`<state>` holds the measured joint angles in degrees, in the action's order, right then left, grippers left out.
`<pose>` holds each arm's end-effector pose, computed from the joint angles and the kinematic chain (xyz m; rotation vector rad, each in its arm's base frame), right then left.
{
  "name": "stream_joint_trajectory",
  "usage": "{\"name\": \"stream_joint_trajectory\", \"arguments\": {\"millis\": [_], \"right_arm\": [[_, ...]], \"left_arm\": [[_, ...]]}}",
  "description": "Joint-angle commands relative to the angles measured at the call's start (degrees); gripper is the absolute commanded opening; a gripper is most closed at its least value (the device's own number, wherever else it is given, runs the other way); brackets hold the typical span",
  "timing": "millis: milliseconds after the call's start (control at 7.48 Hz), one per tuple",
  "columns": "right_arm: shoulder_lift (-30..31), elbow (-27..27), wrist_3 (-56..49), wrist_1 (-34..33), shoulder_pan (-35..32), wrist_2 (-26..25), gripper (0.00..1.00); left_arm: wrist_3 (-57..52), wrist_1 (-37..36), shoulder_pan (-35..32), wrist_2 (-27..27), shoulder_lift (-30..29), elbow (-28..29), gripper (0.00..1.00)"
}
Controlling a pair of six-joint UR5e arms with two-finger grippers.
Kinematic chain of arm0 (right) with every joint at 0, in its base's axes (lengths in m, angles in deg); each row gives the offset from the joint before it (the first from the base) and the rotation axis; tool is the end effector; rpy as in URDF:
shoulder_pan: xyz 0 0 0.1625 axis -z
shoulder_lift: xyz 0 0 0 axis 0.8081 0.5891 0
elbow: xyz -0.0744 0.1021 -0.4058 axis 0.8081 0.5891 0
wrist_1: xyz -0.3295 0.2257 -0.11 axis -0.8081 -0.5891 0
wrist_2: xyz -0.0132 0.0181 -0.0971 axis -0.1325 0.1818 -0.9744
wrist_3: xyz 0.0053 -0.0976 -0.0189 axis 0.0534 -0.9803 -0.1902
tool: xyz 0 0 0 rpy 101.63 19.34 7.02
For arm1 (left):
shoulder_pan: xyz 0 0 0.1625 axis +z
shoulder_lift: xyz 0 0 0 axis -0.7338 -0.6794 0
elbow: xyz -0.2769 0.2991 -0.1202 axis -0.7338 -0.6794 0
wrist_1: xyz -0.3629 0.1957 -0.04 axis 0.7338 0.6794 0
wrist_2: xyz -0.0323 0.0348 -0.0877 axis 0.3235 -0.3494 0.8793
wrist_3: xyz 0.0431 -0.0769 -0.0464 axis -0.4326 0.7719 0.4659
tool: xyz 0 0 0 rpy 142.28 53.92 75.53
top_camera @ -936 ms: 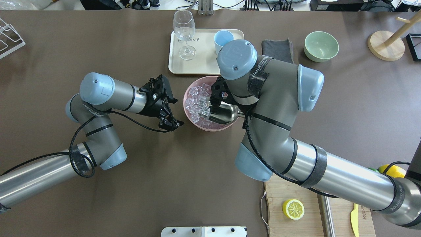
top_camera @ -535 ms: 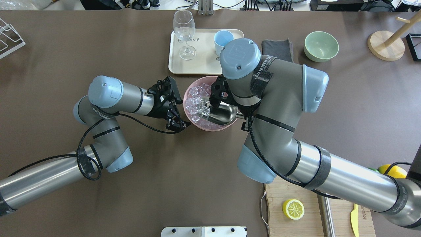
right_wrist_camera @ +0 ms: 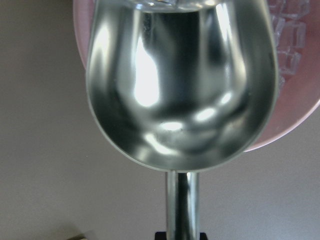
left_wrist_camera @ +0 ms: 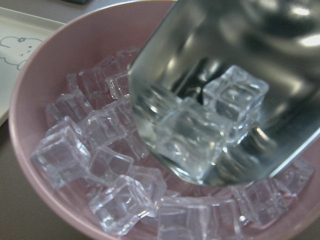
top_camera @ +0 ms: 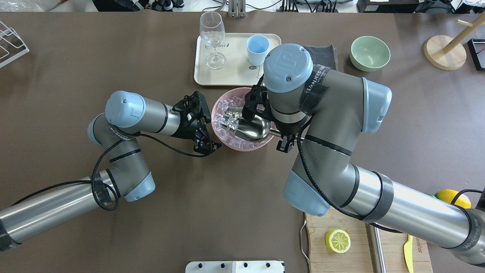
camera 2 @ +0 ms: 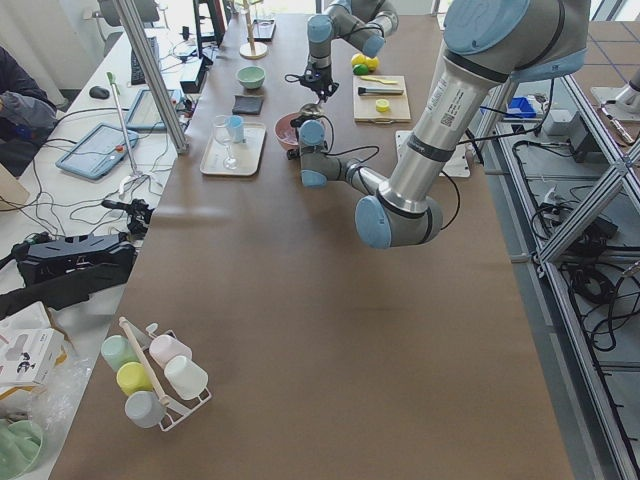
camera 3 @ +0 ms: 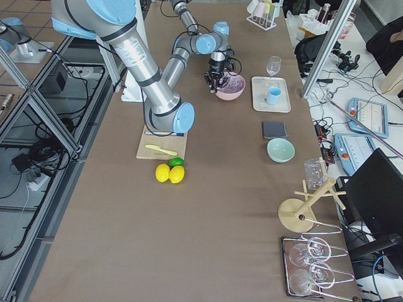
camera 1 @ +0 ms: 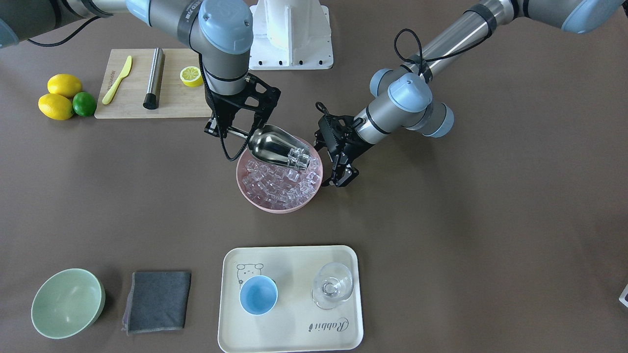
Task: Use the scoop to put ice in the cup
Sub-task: 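Lift the ice-filled scoop out of the pink bowl with the right gripper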
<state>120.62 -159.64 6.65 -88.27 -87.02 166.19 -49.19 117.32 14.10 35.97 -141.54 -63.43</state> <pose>-0.4807 -0.4349 0.1926 0.3153 -0.5206 -1.1444 0.5531 -0.4715 0.2979 1.0059 1.1053 0.9568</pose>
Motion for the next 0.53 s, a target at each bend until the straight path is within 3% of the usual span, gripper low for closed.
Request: {"name": "stream_joint_trajectory", "arguments": {"millis": [0, 401], "right_arm": [[3.2, -4.1, 2.2, 2.6, -0.5, 0.0, 0.00], [9.2, -7.4, 5.2, 14.7, -7.6, 3.1, 0.00]], "left_arm": [[-0.3, 0.0, 0.9, -0.9, 0.1, 0.0, 0.98], [-0.3, 0.1, 1.0, -0.8, 0.2, 0.0, 0.98]]}}
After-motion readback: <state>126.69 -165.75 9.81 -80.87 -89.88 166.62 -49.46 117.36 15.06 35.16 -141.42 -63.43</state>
